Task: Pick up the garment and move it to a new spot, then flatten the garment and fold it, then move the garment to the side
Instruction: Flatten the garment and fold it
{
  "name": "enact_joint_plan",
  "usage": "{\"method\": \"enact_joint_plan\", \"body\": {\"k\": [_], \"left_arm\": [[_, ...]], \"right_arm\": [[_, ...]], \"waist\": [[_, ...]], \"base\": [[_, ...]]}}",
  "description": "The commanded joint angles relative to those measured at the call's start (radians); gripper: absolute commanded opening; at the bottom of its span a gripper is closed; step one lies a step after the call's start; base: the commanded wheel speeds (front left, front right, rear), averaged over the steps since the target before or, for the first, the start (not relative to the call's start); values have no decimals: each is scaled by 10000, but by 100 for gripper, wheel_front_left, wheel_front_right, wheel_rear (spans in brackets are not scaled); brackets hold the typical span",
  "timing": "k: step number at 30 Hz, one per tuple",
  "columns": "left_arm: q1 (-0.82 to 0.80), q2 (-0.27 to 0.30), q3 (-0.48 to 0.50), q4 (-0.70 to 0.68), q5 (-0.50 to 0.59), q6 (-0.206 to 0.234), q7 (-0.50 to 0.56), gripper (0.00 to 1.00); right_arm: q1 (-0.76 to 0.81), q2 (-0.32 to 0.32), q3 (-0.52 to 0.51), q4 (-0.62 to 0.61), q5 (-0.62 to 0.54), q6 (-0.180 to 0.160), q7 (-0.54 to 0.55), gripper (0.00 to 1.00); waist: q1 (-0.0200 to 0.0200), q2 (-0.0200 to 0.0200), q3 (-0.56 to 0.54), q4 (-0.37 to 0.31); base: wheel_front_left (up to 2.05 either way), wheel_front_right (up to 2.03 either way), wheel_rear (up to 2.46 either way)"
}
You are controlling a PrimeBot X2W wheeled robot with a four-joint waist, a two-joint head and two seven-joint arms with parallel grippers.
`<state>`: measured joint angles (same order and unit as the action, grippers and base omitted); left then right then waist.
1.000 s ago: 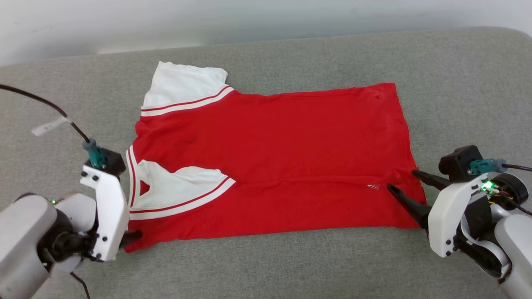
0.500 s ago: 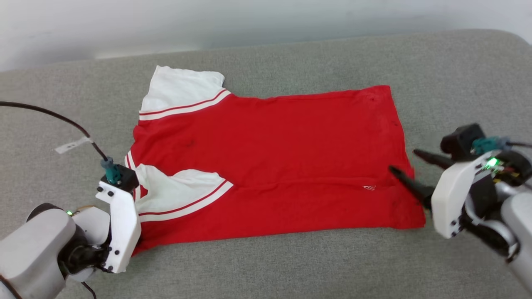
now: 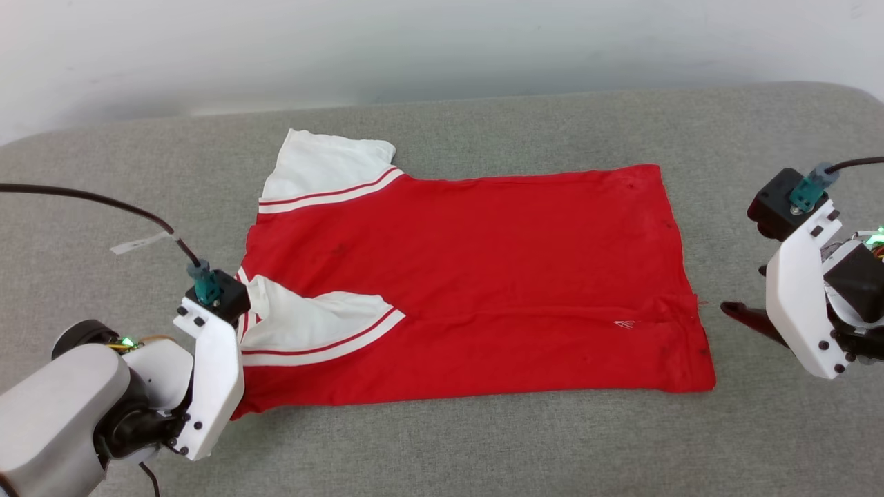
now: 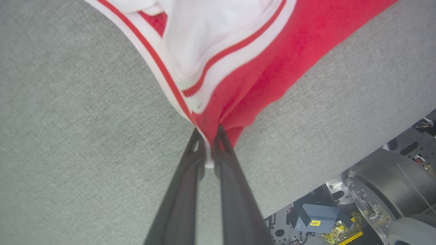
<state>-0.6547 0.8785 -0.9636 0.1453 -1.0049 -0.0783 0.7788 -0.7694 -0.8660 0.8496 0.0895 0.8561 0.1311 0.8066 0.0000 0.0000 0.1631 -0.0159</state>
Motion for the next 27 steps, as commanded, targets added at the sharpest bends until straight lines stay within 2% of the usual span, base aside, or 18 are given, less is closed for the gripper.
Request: {"method": "enact_joint_plan", "body": {"k": [1, 6, 12, 20, 21, 22, 27], "left_arm": [[-123, 90, 64, -156, 62, 83, -31, 0], [-344, 73, 179, -536, 149, 190, -76, 0], [-550, -67, 142, -725, 290, 213, -69, 0], [-666, -259, 108, -576, 354, 120, -207, 0], [-642, -261, 105, -533, 345, 115, -240, 0], [-594, -263, 110, -485, 316, 109, -271, 0], [-209, -203, 176, -284, 80, 118, -489, 0]], "right_arm": [[-128, -6, 200, 56, 268, -8, 378, 100], [-46, 370, 530, 865, 897, -8, 968, 100], [378, 1163, 521, 2131, 1114, -8, 554, 100], [1261, 2244, 1261, 3408, 975, -6, -258, 100], [1260, 2303, 1268, 3416, 973, -6, -495, 65], [1207, 2349, 1202, 3431, 1026, -6, -702, 0], [822, 1869, 1130, 3093, 1099, -4, -1396, 0]], "waist": [[0, 0, 88, 44], [0, 0, 397, 175], [0, 0, 800, 336], [0, 0, 1143, 490], [0, 0, 1140, 486], [0, 0, 1110, 474], [0, 0, 767, 388]], "base": [[0, 0, 0], [0, 0, 0], [0, 0, 0], [0, 0, 0], [0, 0, 0], [0, 0, 0], [0, 0, 0]]}}
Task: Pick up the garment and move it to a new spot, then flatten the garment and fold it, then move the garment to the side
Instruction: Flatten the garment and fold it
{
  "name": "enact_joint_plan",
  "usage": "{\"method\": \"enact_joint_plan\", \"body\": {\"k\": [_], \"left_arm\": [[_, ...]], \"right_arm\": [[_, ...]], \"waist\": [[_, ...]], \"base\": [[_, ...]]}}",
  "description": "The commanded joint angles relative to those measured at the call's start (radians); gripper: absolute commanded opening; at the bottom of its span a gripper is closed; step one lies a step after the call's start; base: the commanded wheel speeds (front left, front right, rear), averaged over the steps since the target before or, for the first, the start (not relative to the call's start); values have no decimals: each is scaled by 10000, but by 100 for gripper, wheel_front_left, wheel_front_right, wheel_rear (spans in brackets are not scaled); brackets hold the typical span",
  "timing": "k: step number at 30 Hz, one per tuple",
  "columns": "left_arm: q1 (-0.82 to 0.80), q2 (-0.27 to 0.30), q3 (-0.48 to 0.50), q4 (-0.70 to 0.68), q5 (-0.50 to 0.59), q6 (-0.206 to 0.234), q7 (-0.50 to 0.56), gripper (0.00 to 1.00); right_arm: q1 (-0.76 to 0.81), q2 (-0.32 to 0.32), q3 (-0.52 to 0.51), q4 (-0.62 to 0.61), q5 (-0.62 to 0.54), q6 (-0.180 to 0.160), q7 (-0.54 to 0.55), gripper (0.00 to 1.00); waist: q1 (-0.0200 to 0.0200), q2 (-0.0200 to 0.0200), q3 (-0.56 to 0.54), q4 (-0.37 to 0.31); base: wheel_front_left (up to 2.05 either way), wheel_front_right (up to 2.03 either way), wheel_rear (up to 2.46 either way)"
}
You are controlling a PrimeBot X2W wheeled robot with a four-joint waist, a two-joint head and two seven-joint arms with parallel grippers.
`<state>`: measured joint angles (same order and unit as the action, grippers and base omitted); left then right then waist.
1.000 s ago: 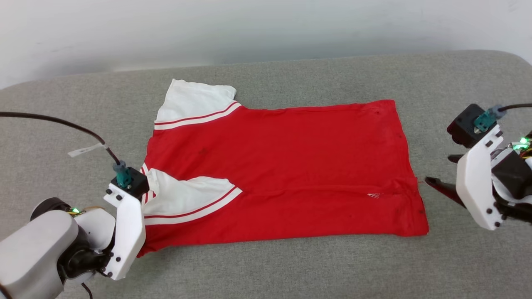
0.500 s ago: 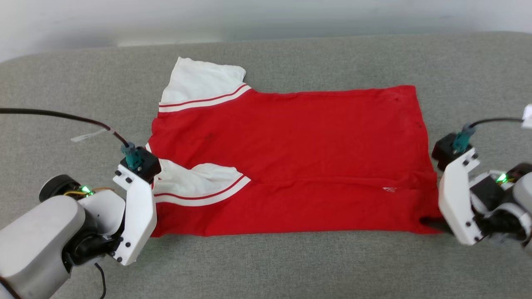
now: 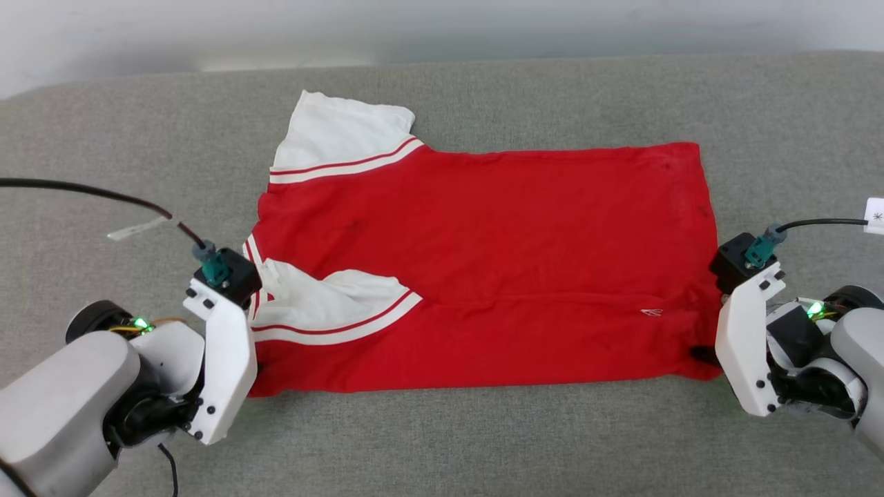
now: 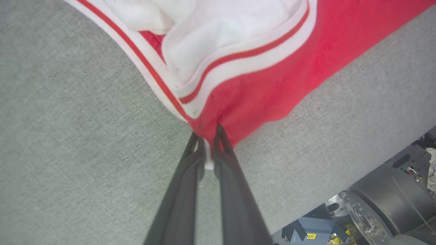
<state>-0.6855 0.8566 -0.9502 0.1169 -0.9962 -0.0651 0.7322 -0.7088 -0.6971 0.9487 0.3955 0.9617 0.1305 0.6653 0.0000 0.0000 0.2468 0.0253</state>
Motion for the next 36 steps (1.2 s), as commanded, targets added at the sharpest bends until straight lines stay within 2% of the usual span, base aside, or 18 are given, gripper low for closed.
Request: {"method": "enact_joint_plan", "body": {"k": [1, 11, 18, 23, 28, 29, 30, 31, 36], "left_arm": [[152, 45, 71, 4, -63, -2, -78, 0], [1015, 751, 27, -800, -450, 199, -217, 0], [1667, 1091, -219, -1386, -471, 365, -290, 0], [2054, 1107, -428, -1327, -418, 392, -353, 0], [2273, 908, -603, -1112, -356, 354, -517, 0], [2276, 860, -612, -1046, -355, 345, -565, 3], [2261, 827, -604, -989, -310, 333, -626, 100], [2242, 786, -574, -947, -323, 344, -671, 100], [1783, 940, -65, -993, -471, 394, -1095, 100]], "right_arm": [[144, 15, 114, -118, 91, 1, -91, 0], [444, -1565, 20, -1642, 515, -2, -496, 0], [1561, -2497, -279, -2522, 793, -3, -592, 0], [2567, -2631, -439, -2728, 840, -3, -458, 0], [3148, -2194, -683, -2366, 642, -2, -543, 0], [3204, -2096, -735, -2299, 573, -2, -560, 14], [3230, -2001, -790, -2233, 506, -2, -586, 53], [3221, -1897, -884, -2197, 425, -2, -668, 100], [3073, -1678, -1565, -2346, -64, -2, -1278, 100]], "waist": [[0, 0, -161, -38], [0, 0, -905, -133], [0, 0, -995, -112], [0, 0, -871, -132], [0, 0, -746, -176], [0, 0, -747, -174], [0, 0, -758, -173], [0, 0, -776, -173], [0, 0, -963, -205]], "base": [[0, 0, 0], [0, 0, 0], [0, 0, 0], [0, 0, 0], [0, 0, 0], [0, 0, 0], [0, 0, 0], [0, 0, 0], [0, 0, 0]]}}
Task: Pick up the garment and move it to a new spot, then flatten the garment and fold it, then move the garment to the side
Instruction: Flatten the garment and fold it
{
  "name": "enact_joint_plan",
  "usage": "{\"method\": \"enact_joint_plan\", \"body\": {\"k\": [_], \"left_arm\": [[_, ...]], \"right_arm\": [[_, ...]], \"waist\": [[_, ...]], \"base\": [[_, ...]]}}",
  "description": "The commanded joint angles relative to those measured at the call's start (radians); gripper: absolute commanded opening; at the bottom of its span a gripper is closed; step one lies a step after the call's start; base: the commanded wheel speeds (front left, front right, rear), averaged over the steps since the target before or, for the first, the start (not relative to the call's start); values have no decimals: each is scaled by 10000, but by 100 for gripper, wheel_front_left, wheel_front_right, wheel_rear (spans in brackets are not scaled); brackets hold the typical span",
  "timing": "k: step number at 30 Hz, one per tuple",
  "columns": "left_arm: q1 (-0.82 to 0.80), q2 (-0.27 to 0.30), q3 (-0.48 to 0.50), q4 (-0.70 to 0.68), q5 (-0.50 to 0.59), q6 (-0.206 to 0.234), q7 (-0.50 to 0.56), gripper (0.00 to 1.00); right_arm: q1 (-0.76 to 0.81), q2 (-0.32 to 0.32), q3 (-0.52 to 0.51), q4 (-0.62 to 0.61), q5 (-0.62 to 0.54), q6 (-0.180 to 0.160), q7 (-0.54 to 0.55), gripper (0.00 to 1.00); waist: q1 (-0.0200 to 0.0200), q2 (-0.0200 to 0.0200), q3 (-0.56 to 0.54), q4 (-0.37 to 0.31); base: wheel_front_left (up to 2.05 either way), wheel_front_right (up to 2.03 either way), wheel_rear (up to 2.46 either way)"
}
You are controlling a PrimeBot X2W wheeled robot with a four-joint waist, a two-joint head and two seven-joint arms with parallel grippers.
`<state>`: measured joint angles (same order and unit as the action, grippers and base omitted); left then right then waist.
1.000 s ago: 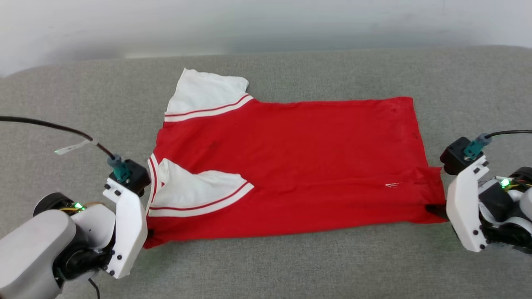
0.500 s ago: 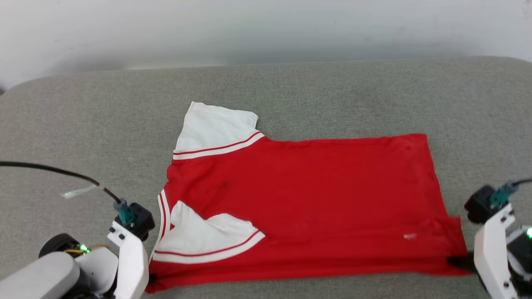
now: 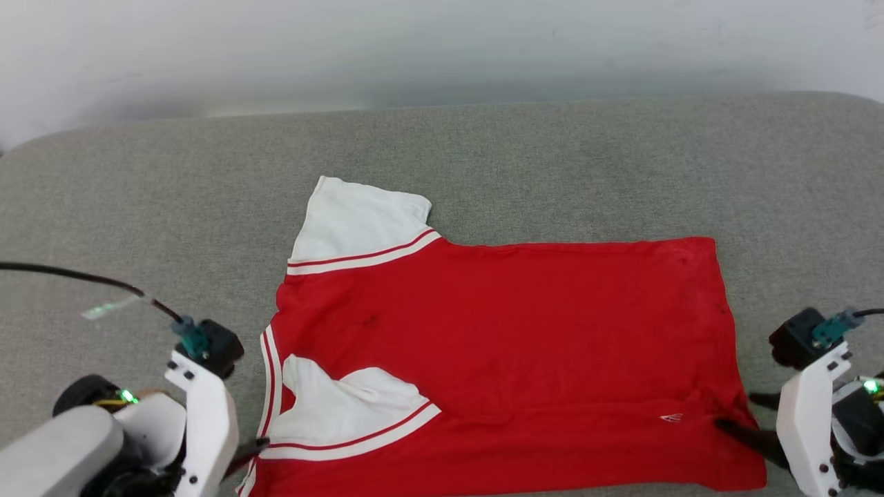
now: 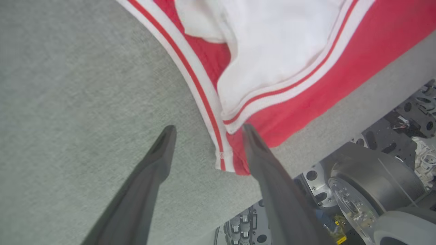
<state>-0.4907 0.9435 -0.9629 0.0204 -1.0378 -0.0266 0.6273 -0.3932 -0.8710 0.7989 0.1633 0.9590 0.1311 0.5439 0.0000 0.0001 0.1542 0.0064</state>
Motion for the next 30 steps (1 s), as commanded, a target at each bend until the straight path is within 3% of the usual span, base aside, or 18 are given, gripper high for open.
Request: {"method": "enact_joint_plan", "body": {"k": [1, 8, 11, 18, 22, 30], "left_arm": [[-246, 139, 203, -84, -81, 30, -108, 100], [-1174, 455, 982, -204, 250, 208, -660, 100], [-1609, 400, 1360, 3, 442, 350, -1083, 100], [-2674, -25, 1919, 984, 962, 567, -1903, 100], [-3428, -345, 2046, 1650, 1071, 452, -1815, 100], [-5062, -750, 2220, 2579, 877, -47, -938, 100]], "right_arm": [[-123, 87, -249, -95, -171, -8, -230, 100], [-407, 747, -1938, -588, -2005, -8, -2615, 100], [-264, 1579, -2956, -801, -2694, -8, -3605, 100], [492, 3529, -5534, -1532, -5529, -9, -5288, 100], [1215, 4918, -6776, -2244, -6778, -9, -6095, 100], [2041, 6298, -7622, -2809, -8117, -8, -7331, 100]], "waist": [[0, -1, -69, -31], [0, -1, -55, -270], [0, -1, 94, -460], [0, -1, 709, -862], [0, -1, 1199, -1064], [0, -1, 2241, -1418]], "base": [[0, 0, 0], [0, 0, 0], [0, 0, 0], [0, 0, 0], [0, 0, 0], [0, 0, 0]]}}
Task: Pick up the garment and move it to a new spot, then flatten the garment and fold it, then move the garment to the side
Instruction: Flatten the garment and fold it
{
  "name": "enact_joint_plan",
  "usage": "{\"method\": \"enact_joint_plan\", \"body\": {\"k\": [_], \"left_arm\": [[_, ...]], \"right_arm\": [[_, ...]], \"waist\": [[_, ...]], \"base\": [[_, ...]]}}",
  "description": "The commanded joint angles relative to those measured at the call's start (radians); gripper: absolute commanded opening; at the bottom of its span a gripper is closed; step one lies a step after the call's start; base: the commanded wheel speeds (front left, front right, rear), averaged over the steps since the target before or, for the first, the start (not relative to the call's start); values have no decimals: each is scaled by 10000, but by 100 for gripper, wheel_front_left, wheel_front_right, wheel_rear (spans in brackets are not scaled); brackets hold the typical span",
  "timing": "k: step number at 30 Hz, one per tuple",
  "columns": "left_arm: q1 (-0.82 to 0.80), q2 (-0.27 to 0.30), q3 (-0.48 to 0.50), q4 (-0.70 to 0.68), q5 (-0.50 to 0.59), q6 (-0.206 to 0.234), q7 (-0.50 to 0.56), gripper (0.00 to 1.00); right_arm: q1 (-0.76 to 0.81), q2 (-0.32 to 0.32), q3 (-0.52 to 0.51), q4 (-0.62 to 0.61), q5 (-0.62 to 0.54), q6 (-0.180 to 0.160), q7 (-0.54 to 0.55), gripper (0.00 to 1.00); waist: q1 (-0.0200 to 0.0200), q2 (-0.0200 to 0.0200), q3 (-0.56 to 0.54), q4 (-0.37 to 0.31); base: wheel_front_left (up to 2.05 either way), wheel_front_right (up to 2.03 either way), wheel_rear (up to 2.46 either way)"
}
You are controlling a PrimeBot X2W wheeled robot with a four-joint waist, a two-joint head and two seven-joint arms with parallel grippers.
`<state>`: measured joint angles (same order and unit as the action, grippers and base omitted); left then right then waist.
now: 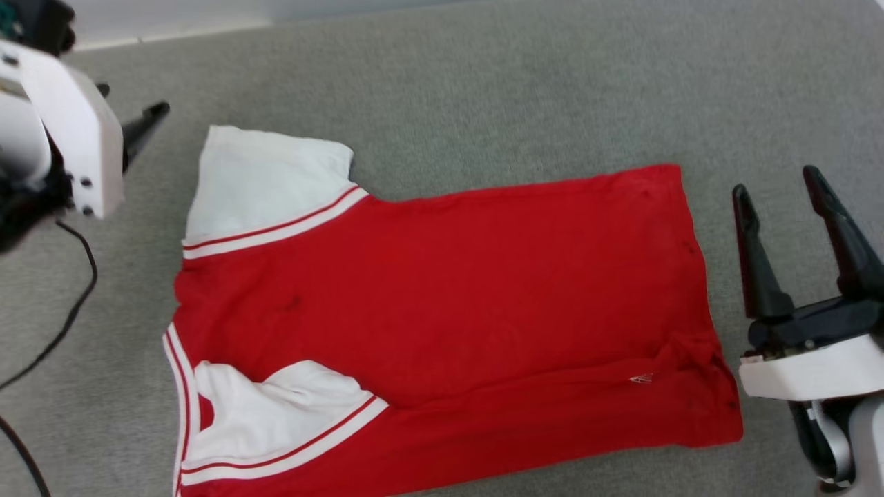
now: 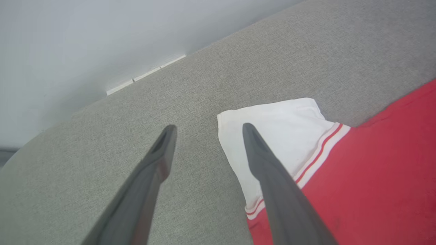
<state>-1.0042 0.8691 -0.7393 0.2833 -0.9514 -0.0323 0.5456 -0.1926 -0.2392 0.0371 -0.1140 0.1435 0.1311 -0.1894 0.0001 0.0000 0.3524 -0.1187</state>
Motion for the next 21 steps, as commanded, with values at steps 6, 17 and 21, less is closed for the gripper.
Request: {"method": "enact_joint_plan", "body": {"k": [6, 17, 21], "left_arm": [[-1318, -243, -93, 632, -481, -252, 1769, 100], [-2695, -98, -878, 1239, -523, -463, 4991, 100], [-2421, -84, -1170, 1198, -593, -638, 5252, 100]], "right_arm": [[-136, 389, 141, -74, -219, -8, -268, 100], [-1029, 454, 817, 398, -437, -8, -586, 100], [-1239, 494, 869, 598, -442, -8, -662, 100]], "waist": [[-1, 0, 1196, -507], [-1, 0, 2435, -1095], [-1, 0, 2480, -1099]], "base": [[0, 0, 0], [0, 0, 0], [0, 0, 0]]}}
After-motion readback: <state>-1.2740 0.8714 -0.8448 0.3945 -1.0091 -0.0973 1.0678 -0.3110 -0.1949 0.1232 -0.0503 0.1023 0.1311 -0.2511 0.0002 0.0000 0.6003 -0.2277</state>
